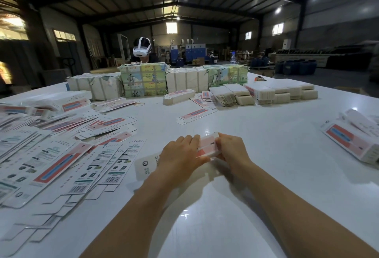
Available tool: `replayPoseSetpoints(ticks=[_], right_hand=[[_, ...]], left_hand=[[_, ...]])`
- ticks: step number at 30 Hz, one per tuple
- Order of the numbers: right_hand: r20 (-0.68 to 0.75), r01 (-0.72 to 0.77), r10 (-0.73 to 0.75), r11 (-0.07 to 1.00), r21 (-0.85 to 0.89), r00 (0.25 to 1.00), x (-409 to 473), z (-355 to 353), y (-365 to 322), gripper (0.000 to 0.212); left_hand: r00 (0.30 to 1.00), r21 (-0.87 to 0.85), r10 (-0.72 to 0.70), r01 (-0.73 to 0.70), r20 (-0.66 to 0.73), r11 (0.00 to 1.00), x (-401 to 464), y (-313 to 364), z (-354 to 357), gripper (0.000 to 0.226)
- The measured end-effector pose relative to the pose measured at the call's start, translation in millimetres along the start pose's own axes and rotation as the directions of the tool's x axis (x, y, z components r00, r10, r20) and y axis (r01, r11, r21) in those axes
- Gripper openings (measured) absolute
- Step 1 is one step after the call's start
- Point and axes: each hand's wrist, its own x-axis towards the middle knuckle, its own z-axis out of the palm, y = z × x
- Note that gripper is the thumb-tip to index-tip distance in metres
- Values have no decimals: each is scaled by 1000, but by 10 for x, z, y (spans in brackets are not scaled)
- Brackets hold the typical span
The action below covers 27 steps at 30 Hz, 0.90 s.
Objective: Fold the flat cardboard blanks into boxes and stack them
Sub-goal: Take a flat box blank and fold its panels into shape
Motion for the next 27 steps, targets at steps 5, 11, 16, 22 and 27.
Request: replayPoseSetpoints(ticks=[5, 11, 16, 22, 27], right_hand=[[18, -57, 55, 978, 202, 998, 23, -56, -21, 25], [57, -52, 41, 977, 208, 998, -6, -54, -63, 24], [89, 125, -129, 991, 42, 988, -31, 11, -61, 31], [209, 37, -86, 973, 229, 974, -8, -42, -51, 37], [191, 163, -173, 984, 67, 966, -41, -13, -46, 40]], left_hand=[[999, -4, 10, -10, -40, 1000, 15, -9, -24, 65], [998, 15, 16, -15, -60, 1000, 16, -2, -27, 66], [999, -12, -28, 27, -42, 1000, 24, -10, -24, 67], [997, -59, -52, 49, -56, 997, 21, -52, -24, 66], [998, -17, -35, 34, -48, 999, 23, -53, -10, 68]])
